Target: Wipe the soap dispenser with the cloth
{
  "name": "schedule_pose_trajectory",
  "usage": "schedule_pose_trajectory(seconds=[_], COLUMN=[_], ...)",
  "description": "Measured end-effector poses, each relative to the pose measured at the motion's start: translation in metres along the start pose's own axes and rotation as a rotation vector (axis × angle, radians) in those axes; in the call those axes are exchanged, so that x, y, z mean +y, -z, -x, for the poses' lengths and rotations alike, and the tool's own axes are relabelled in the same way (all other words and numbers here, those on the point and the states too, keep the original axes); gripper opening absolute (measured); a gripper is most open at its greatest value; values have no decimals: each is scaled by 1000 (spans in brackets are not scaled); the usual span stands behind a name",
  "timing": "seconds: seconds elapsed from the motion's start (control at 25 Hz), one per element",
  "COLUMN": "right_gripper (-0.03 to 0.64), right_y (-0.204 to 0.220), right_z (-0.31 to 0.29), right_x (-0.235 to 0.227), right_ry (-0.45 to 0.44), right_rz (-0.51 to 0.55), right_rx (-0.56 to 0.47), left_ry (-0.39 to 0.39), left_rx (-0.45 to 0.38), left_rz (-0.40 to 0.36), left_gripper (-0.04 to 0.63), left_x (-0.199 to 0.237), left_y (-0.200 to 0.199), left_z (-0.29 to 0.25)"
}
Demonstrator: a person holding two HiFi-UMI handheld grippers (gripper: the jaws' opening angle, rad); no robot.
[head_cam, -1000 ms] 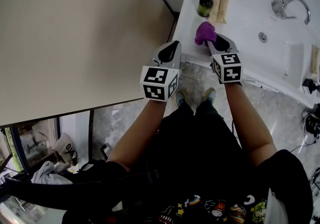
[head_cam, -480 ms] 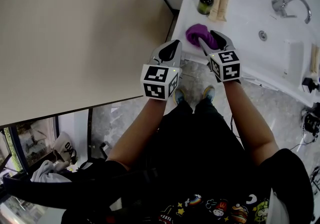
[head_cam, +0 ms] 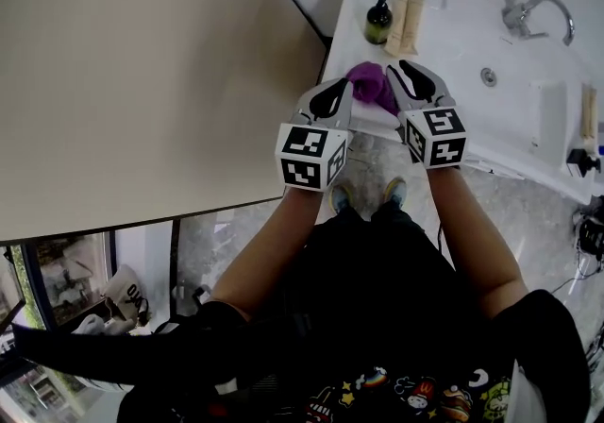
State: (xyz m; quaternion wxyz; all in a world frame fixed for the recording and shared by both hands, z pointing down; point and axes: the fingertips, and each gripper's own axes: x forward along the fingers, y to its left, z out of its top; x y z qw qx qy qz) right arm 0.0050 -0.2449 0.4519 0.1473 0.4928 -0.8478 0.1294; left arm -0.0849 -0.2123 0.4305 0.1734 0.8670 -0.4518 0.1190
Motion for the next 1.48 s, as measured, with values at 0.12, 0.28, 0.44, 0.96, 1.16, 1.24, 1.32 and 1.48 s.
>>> schedule_pose_trajectory(seconds=[0.12, 0.28, 0.44, 0.96, 1.16, 1.24, 1.32, 1.48], right_gripper=[67, 25, 25, 23, 23, 23, 23, 23], right_y=[-27, -62, -80, -82, -81, -81, -80, -76], right_z=[16, 35, 48, 66, 69, 70, 70, 70], right_x=[-7, -12, -16, -4, -5, -6, -7, -8], right_ry=[24, 28, 24, -19, -22, -21, -21, -23], right_rz=[7, 18, 48, 67, 54, 55, 54, 52], right_rx=[-62, -154, -195, -192, -186, -184, -180, -169], left_ry=[11, 17, 24, 2, -6, -8, -11, -14], left_rx=[-28, -71, -101, -160, -180, -186, -187, -184], left_rz=[-19, -49, -72, -114, -123, -126, -124, -120], left_gripper=[1, 1, 1, 1, 1, 1, 1, 1], left_x=[-10, -19, -29, -49, -51, -51, -51, -51], left_y=[-17, -40, -58, -81, -84, -86, -85, -83], left_z=[-1, -5, -8, 0, 4, 5, 5, 4])
